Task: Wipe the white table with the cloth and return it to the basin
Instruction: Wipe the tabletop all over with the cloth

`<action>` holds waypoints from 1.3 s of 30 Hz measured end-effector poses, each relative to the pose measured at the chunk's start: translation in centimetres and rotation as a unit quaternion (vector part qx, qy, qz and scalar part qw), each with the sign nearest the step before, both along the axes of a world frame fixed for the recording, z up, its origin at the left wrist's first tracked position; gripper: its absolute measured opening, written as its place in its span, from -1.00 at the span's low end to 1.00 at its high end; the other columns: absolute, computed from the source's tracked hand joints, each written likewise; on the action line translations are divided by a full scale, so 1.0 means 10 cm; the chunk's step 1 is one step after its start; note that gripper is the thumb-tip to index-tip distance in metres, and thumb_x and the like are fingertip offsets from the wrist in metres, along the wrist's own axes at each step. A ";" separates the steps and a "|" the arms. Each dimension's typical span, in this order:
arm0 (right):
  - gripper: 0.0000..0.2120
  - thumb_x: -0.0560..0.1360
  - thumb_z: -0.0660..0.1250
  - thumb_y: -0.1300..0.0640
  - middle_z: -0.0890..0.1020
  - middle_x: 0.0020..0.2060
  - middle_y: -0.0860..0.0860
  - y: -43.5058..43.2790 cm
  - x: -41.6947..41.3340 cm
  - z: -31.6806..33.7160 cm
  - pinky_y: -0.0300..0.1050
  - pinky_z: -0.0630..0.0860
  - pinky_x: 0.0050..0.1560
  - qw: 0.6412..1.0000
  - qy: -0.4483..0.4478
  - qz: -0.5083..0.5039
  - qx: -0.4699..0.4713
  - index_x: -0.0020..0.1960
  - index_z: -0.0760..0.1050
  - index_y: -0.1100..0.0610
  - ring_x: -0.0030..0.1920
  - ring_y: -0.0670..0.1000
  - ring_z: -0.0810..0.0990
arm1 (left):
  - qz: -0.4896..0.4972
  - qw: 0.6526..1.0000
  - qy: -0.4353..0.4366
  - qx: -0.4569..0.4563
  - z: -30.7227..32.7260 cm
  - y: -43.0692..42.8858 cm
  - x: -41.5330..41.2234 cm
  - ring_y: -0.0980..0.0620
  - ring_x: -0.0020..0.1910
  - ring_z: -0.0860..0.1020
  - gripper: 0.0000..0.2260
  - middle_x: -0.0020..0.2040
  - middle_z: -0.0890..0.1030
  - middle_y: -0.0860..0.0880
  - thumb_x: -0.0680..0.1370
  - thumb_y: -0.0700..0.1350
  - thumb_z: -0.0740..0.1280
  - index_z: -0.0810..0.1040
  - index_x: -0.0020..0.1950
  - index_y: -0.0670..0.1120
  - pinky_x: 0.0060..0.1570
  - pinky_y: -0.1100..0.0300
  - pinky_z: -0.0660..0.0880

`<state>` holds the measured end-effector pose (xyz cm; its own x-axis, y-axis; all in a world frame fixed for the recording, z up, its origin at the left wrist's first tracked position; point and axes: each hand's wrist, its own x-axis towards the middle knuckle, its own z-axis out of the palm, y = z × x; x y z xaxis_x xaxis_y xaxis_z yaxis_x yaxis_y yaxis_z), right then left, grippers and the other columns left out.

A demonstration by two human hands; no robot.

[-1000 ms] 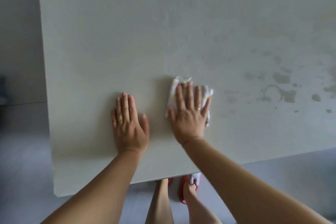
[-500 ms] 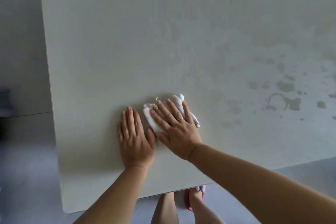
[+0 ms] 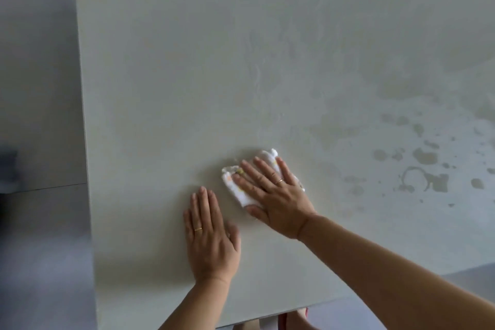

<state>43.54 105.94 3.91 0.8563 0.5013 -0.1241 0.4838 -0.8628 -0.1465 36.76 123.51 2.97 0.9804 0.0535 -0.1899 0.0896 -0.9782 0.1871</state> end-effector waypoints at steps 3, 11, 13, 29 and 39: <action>-0.41 0.55 -0.04 -0.22 0.11 0.53 0.00 -0.16 0.25 0.03 0.16 -0.13 0.50 0.975 0.013 -0.223 -0.004 0.54 0.04 -0.07 0.54 0.06 -0.05 | -0.005 1.000 -0.003 -0.004 0.00 0.02 0.00 -0.18 0.51 0.11 -0.41 0.53 0.16 -0.20 0.51 -0.03 0.05 0.16 0.50 -0.27 0.47 -0.10 0.06; -0.39 0.56 0.04 -0.23 0.15 0.53 0.02 0.04 0.26 -0.01 0.20 0.01 0.49 1.000 -0.002 -0.018 -0.010 0.54 0.08 -0.03 0.53 0.12 0.06 | -0.003 1.000 -0.008 -0.002 -0.01 0.01 0.02 -0.17 0.52 0.11 -0.42 0.53 0.16 -0.19 0.52 -0.03 0.05 0.17 0.50 -0.26 0.47 -0.10 0.08; -0.39 0.56 -0.01 -0.24 0.11 0.54 0.01 -0.25 0.49 -0.01 0.14 -0.09 0.51 0.996 0.006 -0.091 -0.023 0.55 0.01 -0.06 0.54 0.08 -0.01 | -0.002 1.000 -0.009 -0.004 0.00 0.01 0.01 -0.18 0.51 0.13 -0.43 0.53 0.17 -0.20 0.52 -0.04 0.06 0.18 0.50 -0.26 0.46 -0.11 0.10; -0.39 0.58 -0.01 -0.18 -0.03 0.56 0.05 -0.07 0.99 -0.01 0.13 -0.32 0.46 0.934 0.041 -0.356 0.006 0.55 -0.09 -0.04 0.54 0.12 -0.14 | -0.024 0.996 -0.075 -0.042 0.20 -0.07 1.11 -0.16 0.50 0.17 -0.45 0.51 0.22 -0.21 0.56 -0.01 0.09 0.23 0.48 -0.27 0.46 -0.03 0.04; -0.41 0.57 -0.07 -0.20 0.03 0.55 0.02 -0.37 1.25 -0.04 0.17 -0.17 0.50 0.967 0.030 -0.255 0.003 0.55 -0.02 -0.05 0.55 0.09 -0.08 | 0.017 0.998 -0.054 -0.012 -0.02 -0.03 1.62 -0.15 0.52 0.14 -0.46 0.53 0.17 -0.16 0.58 0.02 0.00 0.18 0.52 -0.19 0.46 -0.08 0.06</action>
